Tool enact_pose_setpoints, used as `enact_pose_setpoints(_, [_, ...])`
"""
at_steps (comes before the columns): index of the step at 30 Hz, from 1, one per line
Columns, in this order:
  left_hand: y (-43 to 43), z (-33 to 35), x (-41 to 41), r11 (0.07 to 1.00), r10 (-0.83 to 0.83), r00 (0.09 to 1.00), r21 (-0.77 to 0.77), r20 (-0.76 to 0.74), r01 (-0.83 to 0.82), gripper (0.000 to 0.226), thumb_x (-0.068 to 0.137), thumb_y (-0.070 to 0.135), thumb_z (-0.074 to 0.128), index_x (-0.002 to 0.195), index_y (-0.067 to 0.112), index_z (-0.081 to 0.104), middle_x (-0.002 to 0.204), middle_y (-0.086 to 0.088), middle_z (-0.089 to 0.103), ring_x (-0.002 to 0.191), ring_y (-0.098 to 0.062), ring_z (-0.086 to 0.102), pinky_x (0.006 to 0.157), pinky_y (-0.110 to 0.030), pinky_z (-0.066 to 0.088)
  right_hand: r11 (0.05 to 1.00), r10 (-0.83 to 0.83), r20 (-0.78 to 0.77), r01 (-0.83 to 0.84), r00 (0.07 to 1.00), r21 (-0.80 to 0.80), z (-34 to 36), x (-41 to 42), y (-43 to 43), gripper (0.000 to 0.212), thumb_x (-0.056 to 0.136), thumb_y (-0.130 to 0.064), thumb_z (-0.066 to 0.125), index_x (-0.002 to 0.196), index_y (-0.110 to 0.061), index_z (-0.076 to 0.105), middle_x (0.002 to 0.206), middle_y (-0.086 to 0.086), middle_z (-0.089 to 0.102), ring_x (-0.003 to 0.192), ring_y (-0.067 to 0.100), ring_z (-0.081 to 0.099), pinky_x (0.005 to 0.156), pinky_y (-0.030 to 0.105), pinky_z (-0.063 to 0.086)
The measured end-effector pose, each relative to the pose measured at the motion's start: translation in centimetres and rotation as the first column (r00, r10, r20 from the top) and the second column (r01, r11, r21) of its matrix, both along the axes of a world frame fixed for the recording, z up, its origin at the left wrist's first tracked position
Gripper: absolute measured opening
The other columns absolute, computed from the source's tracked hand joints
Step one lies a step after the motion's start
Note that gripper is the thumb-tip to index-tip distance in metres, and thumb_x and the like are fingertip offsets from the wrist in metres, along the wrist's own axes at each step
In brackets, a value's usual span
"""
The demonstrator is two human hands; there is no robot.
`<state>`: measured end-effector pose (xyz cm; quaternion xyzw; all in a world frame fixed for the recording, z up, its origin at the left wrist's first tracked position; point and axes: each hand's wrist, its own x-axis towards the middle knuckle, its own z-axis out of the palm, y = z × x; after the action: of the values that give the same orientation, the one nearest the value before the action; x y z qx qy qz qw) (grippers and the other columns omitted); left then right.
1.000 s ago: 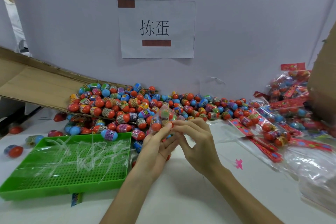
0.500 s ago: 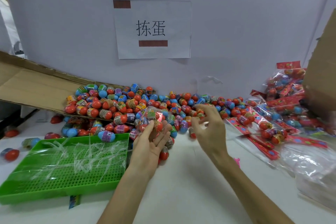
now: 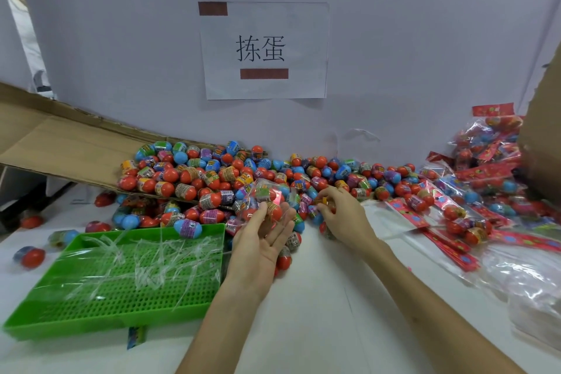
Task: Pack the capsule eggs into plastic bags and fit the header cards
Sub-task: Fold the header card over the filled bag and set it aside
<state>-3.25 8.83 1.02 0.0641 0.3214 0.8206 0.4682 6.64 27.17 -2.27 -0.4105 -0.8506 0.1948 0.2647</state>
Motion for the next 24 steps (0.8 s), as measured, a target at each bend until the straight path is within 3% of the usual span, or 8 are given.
enact_pose_setpoints(4, [0.0,0.0,0.0,1.000,-0.006,1.000,0.007,0.002,0.006,0.029,0.103,0.018,0.059,0.123,-0.001,0.068,0.113,-0.020,0.076,0.098,-0.027,0.078,0.082,-0.033,0.064,1.000,-0.012,-0.065,0.011,0.998,-0.005,-0.2,1.4,0.0,0.025,0.100,-0.019,0.060,0.124,-0.020,0.063,0.127,0.001,0.059,0.105,0.015,0.054,0.089,0.024,0.039])
enact_pose_setpoints(8, [0.0,0.0,-0.2,1.000,-0.005,1.000,0.001,-0.003,0.005,0.030,0.103,0.019,0.058,0.122,-0.001,0.068,0.117,-0.020,0.075,0.101,-0.027,0.077,0.081,-0.032,0.064,1.000,-0.001,-0.101,-0.002,0.995,-0.027,-0.1,2.2,-0.4,0.031,0.093,-0.032,0.069,0.121,-0.024,0.059,0.117,-0.006,0.054,0.101,0.012,0.054,0.086,0.025,0.045])
enact_pose_setpoints(12, [0.0,-0.1,-0.2,1.000,-0.003,1.000,-0.007,-0.013,0.003,0.028,0.104,0.019,0.057,0.120,-0.001,0.069,0.117,-0.020,0.075,0.101,-0.027,0.077,0.081,-0.032,0.064,0.997,0.042,-0.120,-0.034,0.992,0.067,-0.1,2.7,-1.5,0.030,0.084,-0.049,0.073,0.096,-0.030,0.053,0.105,-0.012,0.051,0.088,0.006,0.054,0.073,0.024,0.049])
enact_pose_setpoints(15, [-0.1,0.0,-0.2,1.000,0.003,1.000,-0.017,-0.009,-0.003,0.029,0.104,0.019,0.057,0.123,-0.001,0.068,0.118,-0.021,0.075,0.102,-0.028,0.077,0.082,-0.032,0.064,0.984,0.177,-0.008,-0.177,0.984,0.009,-0.2,3.4,-1.8,0.032,0.076,-0.053,0.079,0.088,-0.034,0.056,0.110,-0.017,0.047,0.092,0.004,0.053,0.076,0.018,0.046])
enact_pose_setpoints(18, [-0.1,0.0,-0.2,1.000,0.007,1.000,-0.017,0.005,-0.007,0.029,0.104,0.018,0.057,0.124,-0.001,0.067,0.116,-0.021,0.075,0.100,-0.028,0.077,0.079,-0.031,0.065,0.963,0.269,0.127,-0.268,0.955,-0.027,-0.4,3.7,-1.8,0.022,0.081,-0.040,0.080,0.087,-0.034,0.060,0.113,-0.018,0.050,0.098,0.008,0.056,0.079,0.016,0.044])
enact_pose_setpoints(21, [-0.1,-0.1,-0.3,1.000,0.013,1.000,-0.027,-0.009,-0.013,0.032,0.104,0.019,0.058,0.127,-0.001,0.066,0.116,-0.019,0.076,0.100,-0.028,0.077,0.078,-0.031,0.065,0.972,0.218,-0.069,-0.210,0.973,0.105,0.3,3.5,-2.0,0.009,0.091,-0.030,0.075,0.095,-0.026,0.067,0.099,-0.013,0.061,0.090,0.010,0.059,0.077,0.020,0.048])
enact_pose_setpoints(24, [-0.1,0.0,-0.3,0.999,0.011,1.000,-0.040,-0.024,-0.012,0.033,0.103,0.020,0.059,0.128,0.001,0.065,0.113,-0.018,0.077,0.100,-0.027,0.077,0.084,-0.034,0.064,0.972,0.208,-0.390,-0.144,0.897,0.186,2.1,3.3,-3.1,0.023,0.092,-0.039,0.067,0.105,-0.021,0.072,0.097,-0.015,0.066,0.084,0.004,0.063,0.070,0.013,0.051])
